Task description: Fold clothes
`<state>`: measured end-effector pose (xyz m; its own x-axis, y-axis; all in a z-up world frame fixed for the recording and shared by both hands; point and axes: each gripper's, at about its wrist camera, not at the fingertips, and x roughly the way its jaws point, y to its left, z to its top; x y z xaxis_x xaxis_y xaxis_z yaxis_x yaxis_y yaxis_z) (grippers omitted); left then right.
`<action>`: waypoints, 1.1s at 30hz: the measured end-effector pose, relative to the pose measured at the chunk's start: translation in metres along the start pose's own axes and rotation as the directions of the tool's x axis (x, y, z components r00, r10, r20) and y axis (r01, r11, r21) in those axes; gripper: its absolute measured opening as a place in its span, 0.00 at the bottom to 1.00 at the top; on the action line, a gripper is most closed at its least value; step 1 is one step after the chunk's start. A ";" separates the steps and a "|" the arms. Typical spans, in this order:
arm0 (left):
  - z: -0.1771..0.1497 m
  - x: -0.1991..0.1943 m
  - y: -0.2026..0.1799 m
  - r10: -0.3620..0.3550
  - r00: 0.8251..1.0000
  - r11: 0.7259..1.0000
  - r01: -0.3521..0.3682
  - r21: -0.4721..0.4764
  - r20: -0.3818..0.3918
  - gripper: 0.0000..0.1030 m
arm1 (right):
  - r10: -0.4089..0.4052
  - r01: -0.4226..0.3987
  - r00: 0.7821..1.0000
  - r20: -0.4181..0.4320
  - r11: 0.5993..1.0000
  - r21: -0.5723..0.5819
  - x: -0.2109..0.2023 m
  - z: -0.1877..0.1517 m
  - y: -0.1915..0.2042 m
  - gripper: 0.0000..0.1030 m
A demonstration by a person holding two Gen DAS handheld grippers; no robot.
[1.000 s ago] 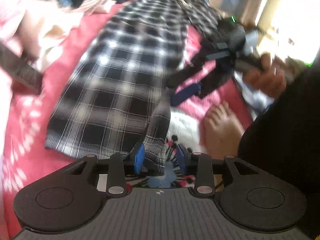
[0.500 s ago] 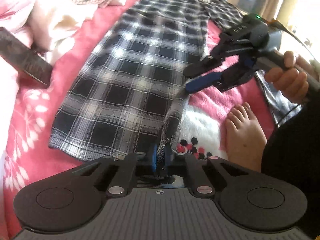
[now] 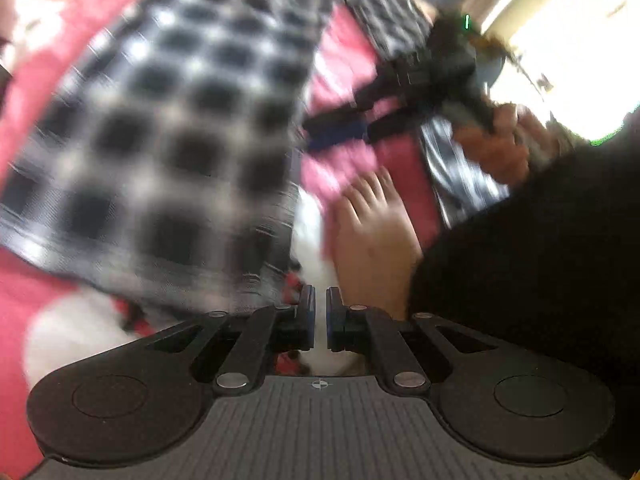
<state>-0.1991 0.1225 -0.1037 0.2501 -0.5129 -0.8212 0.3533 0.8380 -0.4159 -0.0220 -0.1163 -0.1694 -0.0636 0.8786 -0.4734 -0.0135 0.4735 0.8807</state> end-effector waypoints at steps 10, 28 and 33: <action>0.007 -0.007 0.003 0.151 0.984 0.988 -0.147 -0.044 0.099 0.21 | -0.136 0.147 0.989 0.058 0.888 -0.435 -0.006 -0.003 0.080 0.29; -0.002 -0.005 0.000 0.142 0.990 0.990 -0.142 0.002 0.020 0.22 | -0.263 0.206 0.965 0.004 0.744 -0.635 0.028 -0.037 0.107 0.29; 0.005 -0.013 0.015 0.176 0.981 0.982 -0.170 -0.080 0.082 0.22 | -0.307 0.182 0.947 -0.095 0.754 -0.631 0.073 -0.050 0.091 0.29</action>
<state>-0.1927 0.1410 -0.0981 0.3818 -0.3708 -0.8466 0.2324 0.9251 -0.3004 -0.0782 -0.0120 -0.1232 -0.1507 0.6806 -0.7170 -0.6512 0.4773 0.5900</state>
